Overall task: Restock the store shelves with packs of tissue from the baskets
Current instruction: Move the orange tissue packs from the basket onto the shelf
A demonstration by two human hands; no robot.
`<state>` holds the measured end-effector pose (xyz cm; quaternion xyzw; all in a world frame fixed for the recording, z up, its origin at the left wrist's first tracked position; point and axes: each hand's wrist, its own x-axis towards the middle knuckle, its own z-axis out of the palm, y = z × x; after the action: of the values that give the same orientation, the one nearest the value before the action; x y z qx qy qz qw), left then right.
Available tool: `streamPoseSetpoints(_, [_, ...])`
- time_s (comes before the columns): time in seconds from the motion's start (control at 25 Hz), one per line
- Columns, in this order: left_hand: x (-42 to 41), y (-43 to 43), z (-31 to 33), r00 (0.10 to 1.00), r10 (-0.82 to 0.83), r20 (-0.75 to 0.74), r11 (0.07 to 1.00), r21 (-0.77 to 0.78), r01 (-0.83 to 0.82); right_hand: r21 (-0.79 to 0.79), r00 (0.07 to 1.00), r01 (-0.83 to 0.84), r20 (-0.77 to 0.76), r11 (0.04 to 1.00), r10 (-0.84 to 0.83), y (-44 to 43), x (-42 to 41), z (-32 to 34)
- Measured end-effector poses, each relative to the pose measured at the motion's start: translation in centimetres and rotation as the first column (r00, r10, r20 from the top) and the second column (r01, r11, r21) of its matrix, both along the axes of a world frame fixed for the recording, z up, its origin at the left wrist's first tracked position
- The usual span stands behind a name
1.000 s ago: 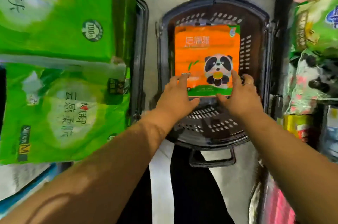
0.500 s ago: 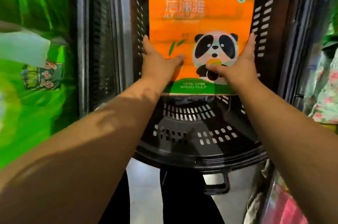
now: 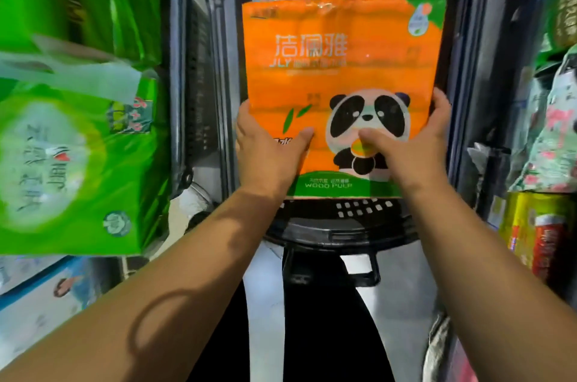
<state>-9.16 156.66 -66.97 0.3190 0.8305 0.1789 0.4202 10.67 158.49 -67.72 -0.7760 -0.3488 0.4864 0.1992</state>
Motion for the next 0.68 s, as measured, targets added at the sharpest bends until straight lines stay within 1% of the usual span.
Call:
streamPoseSetpoints(0.12, [-0.4, -1.8, 4.7, 0.999, 0.034, 0.023, 0.999, 0.022, -0.035, -0.055, 0.998, -0.051, 0.038, 0.997, 0.053, -2.4, -0.1, 4.8])
streamPoseSetpoints(0.28, [-1.4, -5.7, 10.5, 0.998, 0.045, 0.046, 0.999, 0.023, -0.046, -0.037, 0.994, -0.077, 0.071, 0.996, 0.079, -6.6, -1.2, 10.7])
streamPoseSetpoints(0.36, [-2.7, -7.9, 12.7, 0.996, 0.076, 0.045, 0.996, 0.034, -0.077, 0.010, 0.995, -0.099, 0.014, 0.995, 0.099, -8.3, -2.6, 13.2])
streamPoseSetpoints(0.44, [-4.6, -10.8, 14.4, 0.992, 0.129, 0.004, 0.991, 0.042, -0.129, 0.022, 0.989, -0.137, -0.055, 0.990, 0.138, -10.3, -4.6, 15.3])
streamPoseSetpoints(0.56, [-8.2, -16.6, 18.4, 0.980, 0.197, -0.029, 0.979, 0.063, -0.195, 0.086, 0.977, -0.203, -0.048, 0.975, 0.208, -14.7, -8.6, 18.7])
streamPoseSetpoints(0.68, [-11.8, -23.5, 23.5, 0.960, 0.279, -0.041, 0.955, 0.120, -0.272, 0.108, 0.942, -0.321, -0.062, 0.941, 0.329, -19.4, -12.6, 22.7])
